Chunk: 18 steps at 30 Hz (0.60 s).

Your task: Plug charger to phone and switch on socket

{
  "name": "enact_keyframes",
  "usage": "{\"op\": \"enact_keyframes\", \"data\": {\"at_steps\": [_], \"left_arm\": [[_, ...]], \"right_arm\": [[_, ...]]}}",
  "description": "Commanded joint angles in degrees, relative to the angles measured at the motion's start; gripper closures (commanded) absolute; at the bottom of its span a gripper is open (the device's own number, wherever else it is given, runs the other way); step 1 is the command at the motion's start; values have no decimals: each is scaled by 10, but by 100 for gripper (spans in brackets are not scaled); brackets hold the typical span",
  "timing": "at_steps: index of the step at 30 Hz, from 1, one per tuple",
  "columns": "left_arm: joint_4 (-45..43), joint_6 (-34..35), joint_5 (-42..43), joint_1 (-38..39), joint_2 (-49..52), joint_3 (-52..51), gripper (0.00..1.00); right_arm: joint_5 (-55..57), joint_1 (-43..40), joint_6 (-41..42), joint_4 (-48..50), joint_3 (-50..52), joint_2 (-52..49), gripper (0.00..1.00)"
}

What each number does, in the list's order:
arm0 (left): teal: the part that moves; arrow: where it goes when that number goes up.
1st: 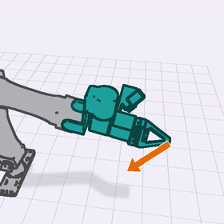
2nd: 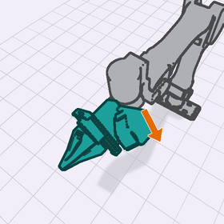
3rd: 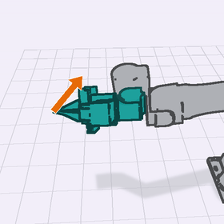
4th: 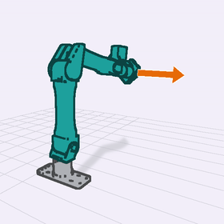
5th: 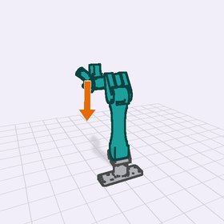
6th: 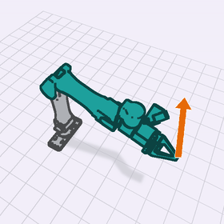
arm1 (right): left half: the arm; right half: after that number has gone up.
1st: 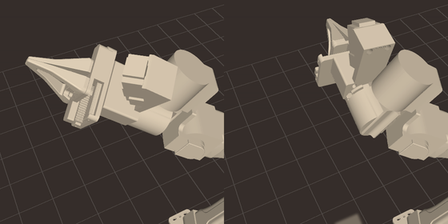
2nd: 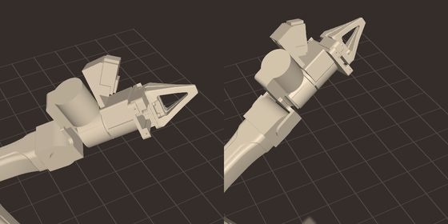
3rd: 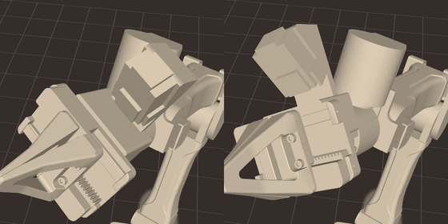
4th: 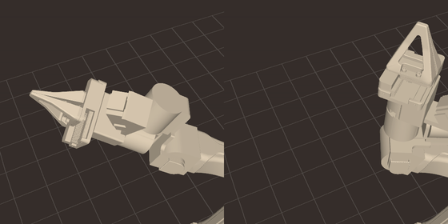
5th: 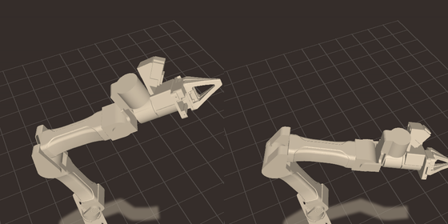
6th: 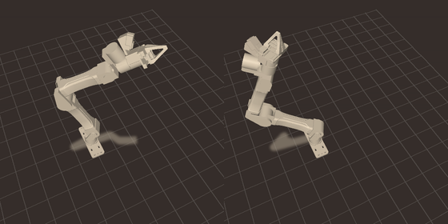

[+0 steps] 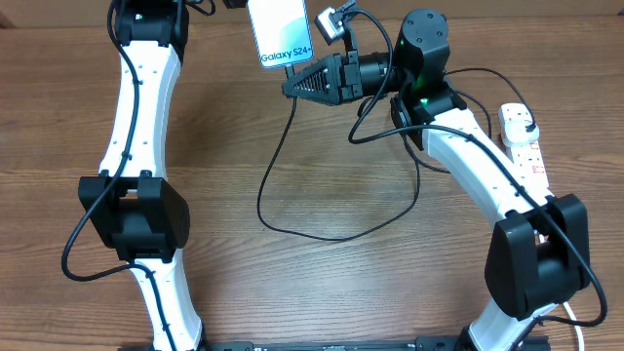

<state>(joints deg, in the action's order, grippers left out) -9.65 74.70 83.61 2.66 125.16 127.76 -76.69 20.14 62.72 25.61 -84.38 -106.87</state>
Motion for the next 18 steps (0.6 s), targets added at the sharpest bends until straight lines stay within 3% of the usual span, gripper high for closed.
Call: {"op": "enact_keyframes", "data": {"at_steps": [1,8,9,10,11,12,13,18], "left_arm": [[0,4,69,19,-8,9,96],[0,-2,69,19,-8,9,96],[0,-2,69,19,-8,9,96],[0,-2,69,19,-8,9,96],[0,-2,68,17,-8,9,96],[0,-2,66,16,-8,9,96],[0,-5,62,14,-8,9,96],[0,-19,45,-13,-8,9,96]], "right_arm": [[78,-16,-10,8,-9,13,96],[84,-16,-11,21,-9,13,96],[84,-16,-11,21,-9,13,91],[83,-16,-11,21,-9,13,78],[80,-16,-11,21,-9,13,58],[77,-16,-11,21,-9,13,25],[73,-16,-11,21,-9,13,0],[65,-16,-11,21,-9,13,0]]}}
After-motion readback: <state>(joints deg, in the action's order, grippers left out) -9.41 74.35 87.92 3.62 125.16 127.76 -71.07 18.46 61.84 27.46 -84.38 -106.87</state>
